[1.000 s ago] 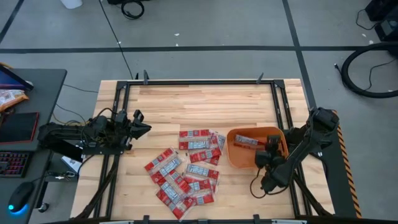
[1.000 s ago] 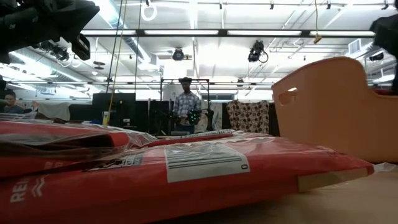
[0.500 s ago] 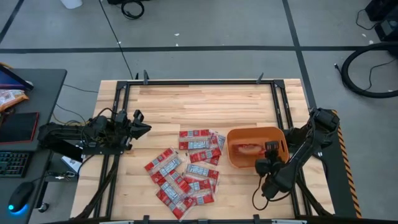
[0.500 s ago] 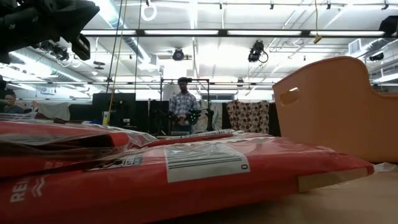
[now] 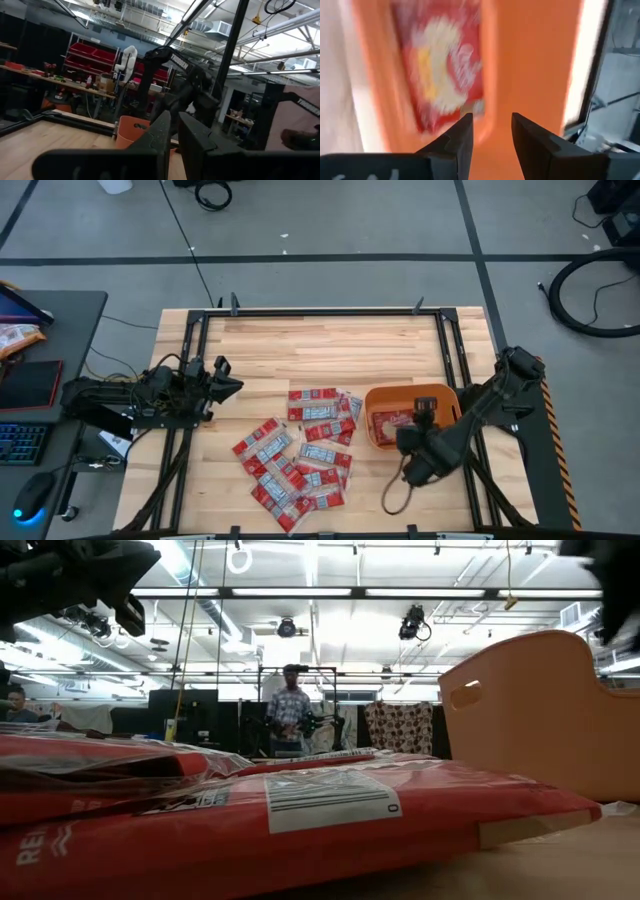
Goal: Sort popcorn bags into baskets
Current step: Put the popcorn bag into the orange bin
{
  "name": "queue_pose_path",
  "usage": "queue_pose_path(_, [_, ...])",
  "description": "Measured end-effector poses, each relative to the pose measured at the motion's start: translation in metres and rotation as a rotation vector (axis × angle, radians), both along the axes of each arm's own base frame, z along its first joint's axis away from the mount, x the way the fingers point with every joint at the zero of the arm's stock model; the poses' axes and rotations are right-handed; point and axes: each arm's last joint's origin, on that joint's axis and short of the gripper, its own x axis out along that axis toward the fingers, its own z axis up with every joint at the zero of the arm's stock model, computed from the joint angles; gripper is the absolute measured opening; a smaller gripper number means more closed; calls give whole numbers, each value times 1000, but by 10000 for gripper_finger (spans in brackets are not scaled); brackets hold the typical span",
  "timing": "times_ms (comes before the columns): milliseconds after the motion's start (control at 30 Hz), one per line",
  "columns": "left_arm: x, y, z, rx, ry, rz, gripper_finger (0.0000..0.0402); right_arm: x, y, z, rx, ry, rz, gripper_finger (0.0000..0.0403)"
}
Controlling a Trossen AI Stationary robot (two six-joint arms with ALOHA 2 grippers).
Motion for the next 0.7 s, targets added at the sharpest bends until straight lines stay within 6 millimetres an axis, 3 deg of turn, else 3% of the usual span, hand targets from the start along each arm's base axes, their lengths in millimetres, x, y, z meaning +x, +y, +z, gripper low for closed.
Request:
queue_pose_path(267, [0,1,0,-5,0,20,36,52,-26,33,85,-214,-34,138])
queue_pose_path(567, [0,1,0,-5,0,20,36,106,-44,42,263,-491,86,138])
queue_pose_path(700, [0,1,0,-5,-1,20,36,127,-41,25,285,-475,174,137])
